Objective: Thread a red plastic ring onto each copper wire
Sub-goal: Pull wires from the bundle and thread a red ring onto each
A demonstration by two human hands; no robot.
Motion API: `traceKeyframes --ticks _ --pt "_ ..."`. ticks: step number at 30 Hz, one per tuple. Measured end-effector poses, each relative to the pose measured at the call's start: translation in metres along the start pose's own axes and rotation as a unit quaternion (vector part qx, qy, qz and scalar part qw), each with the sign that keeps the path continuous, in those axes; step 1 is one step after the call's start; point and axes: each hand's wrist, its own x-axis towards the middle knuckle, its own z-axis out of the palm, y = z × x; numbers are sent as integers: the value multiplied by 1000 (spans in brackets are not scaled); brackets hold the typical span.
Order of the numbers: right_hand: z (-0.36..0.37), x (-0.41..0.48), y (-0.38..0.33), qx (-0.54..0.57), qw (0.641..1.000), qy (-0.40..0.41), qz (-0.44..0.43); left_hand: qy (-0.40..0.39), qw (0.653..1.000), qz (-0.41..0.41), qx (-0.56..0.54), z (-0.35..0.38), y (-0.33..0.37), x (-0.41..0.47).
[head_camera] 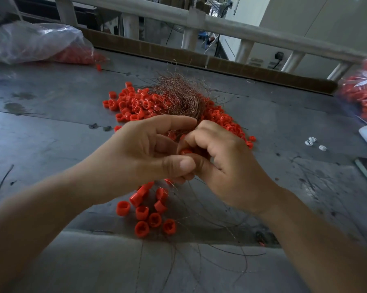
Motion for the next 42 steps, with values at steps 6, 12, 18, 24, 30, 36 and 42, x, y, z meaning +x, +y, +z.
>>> traceKeyframes --ticks 6,12,18,24,30,36,42 --pt "0 -2 -7 -9 1000 15 -22 14 999 37 34 3 -3 0" --pt "4 -3 -10 -32 997 57 -33 35 998 50 30 8 -3 -3" --pt "4 -6 -7 -17 999 38 -21 30 999 27 10 8 0 -2" --pt "1 -3 -4 32 998 53 -31 33 998 -14 -49 2 6 0" --pt "-5 -1 -6 109 993 31 34 51 990 13 -133 -7 13 0" --pt "-9 -2 -6 93 994 52 37 99 987 17 -128 -5 17 4" --pt "-8 -2 -5 74 995 19 60 76 986 25 -149 -10 13 2"
